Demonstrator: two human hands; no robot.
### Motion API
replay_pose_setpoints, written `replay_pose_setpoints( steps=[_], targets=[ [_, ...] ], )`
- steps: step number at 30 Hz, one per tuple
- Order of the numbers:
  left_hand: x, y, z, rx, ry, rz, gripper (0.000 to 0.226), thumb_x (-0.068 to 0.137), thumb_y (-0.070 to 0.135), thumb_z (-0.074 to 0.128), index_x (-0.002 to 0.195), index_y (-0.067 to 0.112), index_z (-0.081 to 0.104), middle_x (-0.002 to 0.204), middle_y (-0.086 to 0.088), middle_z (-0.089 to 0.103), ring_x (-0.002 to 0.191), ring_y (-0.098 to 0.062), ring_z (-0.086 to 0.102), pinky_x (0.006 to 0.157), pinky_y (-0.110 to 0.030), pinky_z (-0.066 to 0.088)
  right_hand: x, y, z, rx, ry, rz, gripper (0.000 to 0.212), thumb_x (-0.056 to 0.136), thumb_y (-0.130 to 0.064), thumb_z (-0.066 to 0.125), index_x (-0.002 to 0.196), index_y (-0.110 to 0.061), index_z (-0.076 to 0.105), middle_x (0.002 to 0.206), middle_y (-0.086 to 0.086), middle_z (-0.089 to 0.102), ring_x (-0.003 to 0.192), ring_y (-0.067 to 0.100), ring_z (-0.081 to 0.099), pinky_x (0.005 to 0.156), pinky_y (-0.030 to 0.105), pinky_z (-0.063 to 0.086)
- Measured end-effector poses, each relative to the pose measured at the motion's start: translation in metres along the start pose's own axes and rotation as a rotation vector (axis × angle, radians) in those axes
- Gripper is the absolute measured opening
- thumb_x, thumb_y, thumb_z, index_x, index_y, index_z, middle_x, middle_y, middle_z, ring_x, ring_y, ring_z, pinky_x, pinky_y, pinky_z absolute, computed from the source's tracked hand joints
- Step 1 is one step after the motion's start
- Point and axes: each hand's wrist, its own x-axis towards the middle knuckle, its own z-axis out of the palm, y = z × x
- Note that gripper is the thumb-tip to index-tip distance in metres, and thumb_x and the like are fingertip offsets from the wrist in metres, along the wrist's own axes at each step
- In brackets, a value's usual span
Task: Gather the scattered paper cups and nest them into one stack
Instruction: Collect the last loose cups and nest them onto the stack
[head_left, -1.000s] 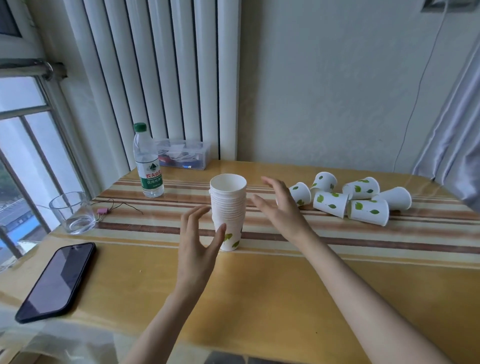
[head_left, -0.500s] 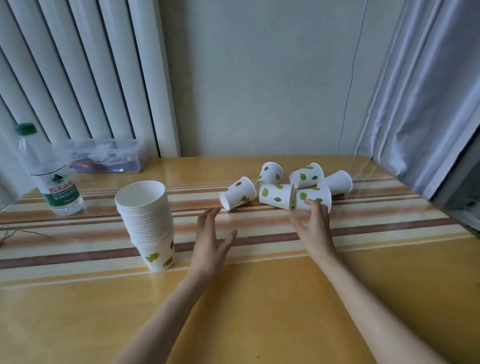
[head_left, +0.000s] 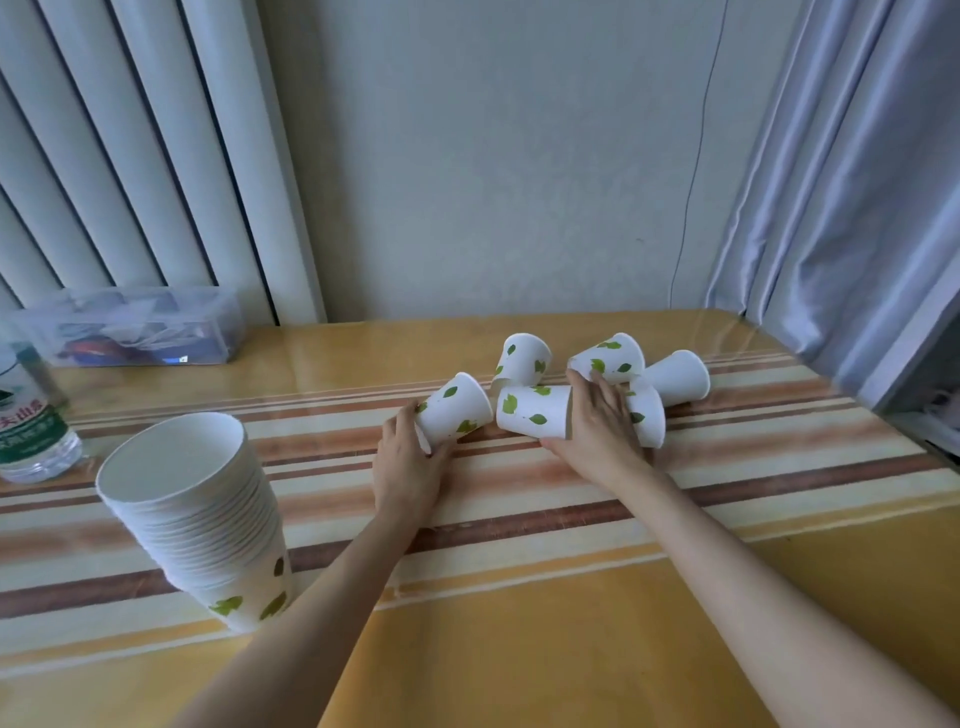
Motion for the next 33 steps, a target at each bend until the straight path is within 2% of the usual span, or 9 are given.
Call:
replay_pose_setpoints(
  steps=[5, 9, 14, 18, 20, 24, 28, 30, 33],
  targets=[
    [-0.016, 0.012, -0.022, -0.307, 0.032, -0.058, 0.053, 0.078, 0.037, 0.07, 0.114, 0.012, 0.039, 0.112, -0.005, 0.051, 0.098, -0.023, 0.054, 0.079, -0.04, 0.05, -0.016, -0.012, -0.008, 0.466, 0.07, 0.067, 0.086, 0.077, -0.029, 0.07, 0.143, -0.014, 0.017, 0.15, 0.009, 0.023, 0.139, 0.023, 0.018, 0.11, 0.033, 0.02],
    [-0.051, 0.024, -0.047, -0.44, -0.037, -0.065, 0.051, 0.079, 0.038, 0.069, 0.11, 0.015, 0.034, 0.103, 0.001, 0.051, 0.089, -0.006, 0.054, 0.07, -0.024, 0.045, -0.051, -0.027, -0.031, 0.775, 0.038, 0.08, 0.067, 0.081, -0.031, 0.066, 0.135, -0.029, 0.027, 0.144, -0.005, 0.026, 0.129, 0.007, 0.025, 0.101, 0.026, 0.023],
    [-0.109, 0.024, -0.072, -0.507, -0.135, -0.049, 0.048, 0.081, 0.04, 0.065, 0.113, 0.014, 0.04, 0.104, 0.007, 0.055, 0.095, -0.001, 0.055, 0.066, -0.015, 0.05, -0.096, -0.04, -0.06, 0.686, -0.042, -0.019, 0.064, 0.083, -0.03, 0.064, 0.137, -0.036, 0.031, 0.136, -0.014, 0.029, 0.126, -0.001, 0.026, 0.1, 0.024, 0.022],
    [-0.141, 0.009, -0.076, -0.211, -0.207, -0.022, 0.055, 0.08, 0.058, 0.052, 0.111, 0.015, 0.039, 0.11, -0.003, 0.049, 0.106, -0.021, 0.049, 0.089, -0.036, 0.044, -0.124, -0.052, -0.061, 0.554, -0.159, -0.094, 0.078, 0.081, -0.029, 0.065, 0.142, -0.038, 0.019, 0.131, -0.024, 0.022, 0.122, -0.007, 0.022, 0.1, 0.022, 0.022],
    [-0.152, 0.005, -0.074, -0.065, -0.198, -0.045, 0.057, 0.086, 0.052, 0.05, 0.123, 0.011, 0.037, 0.119, -0.008, 0.044, 0.118, -0.027, 0.039, 0.099, -0.04, 0.036, -0.133, -0.059, -0.054, 0.56, -0.2, -0.1, 0.084, 0.08, -0.029, 0.066, 0.145, -0.036, 0.013, 0.135, -0.024, 0.018, 0.124, -0.01, 0.017, 0.102, 0.021, 0.02],
    [-0.165, -0.004, -0.072, 0.066, -0.185, -0.036, 0.054, 0.086, 0.054, 0.047, 0.117, 0.011, 0.037, 0.124, -0.01, 0.046, 0.13, -0.03, 0.032, 0.106, -0.042, 0.028, -0.144, -0.068, -0.037, 0.721, -0.18, -0.05, 0.091, 0.079, -0.025, 0.069, 0.146, -0.035, 0.009, 0.139, -0.02, 0.018, 0.128, -0.006, 0.019, 0.105, 0.02, 0.02],
    [-0.167, -0.011, -0.073, 0.124, -0.147, -0.001, 0.06, 0.082, 0.053, 0.055, 0.118, 0.007, 0.041, 0.125, -0.011, 0.049, 0.129, -0.03, 0.035, 0.107, -0.04, 0.028, -0.157, -0.07, -0.017, 0.886, -0.098, 0.046, 0.085, 0.079, -0.022, 0.071, 0.142, -0.037, 0.017, 0.138, -0.02, 0.034, 0.127, 0.0, 0.035, 0.102, 0.017, 0.032],
    [-0.167, -0.011, -0.075, 0.106, -0.147, 0.061, 0.075, 0.072, 0.06, 0.06, 0.122, 0.007, 0.041, 0.124, -0.009, 0.049, 0.125, -0.027, 0.038, 0.104, -0.035, 0.03, -0.163, -0.071, -0.012, 0.98, -0.058, 0.066, 0.08, 0.079, -0.014, 0.07, 0.139, -0.036, 0.022, 0.127, -0.023, 0.041, 0.115, -0.01, 0.042, 0.085, 0.006, 0.04],
    [-0.168, -0.004, -0.08, -0.204, -0.118, 0.098, 0.076, 0.067, 0.049, 0.074, 0.128, 0.021, 0.037, 0.121, 0.004, 0.048, 0.115, -0.01, 0.043, 0.092, -0.013, 0.033, -0.166, -0.072, -0.009, 1.036, -0.001, 0.07, 0.076, 0.078, -0.007, 0.07, 0.135, -0.031, 0.026, 0.121, -0.025, 0.041, 0.101, -0.025, 0.042, 0.074, 0.001, 0.041]
  ],
)
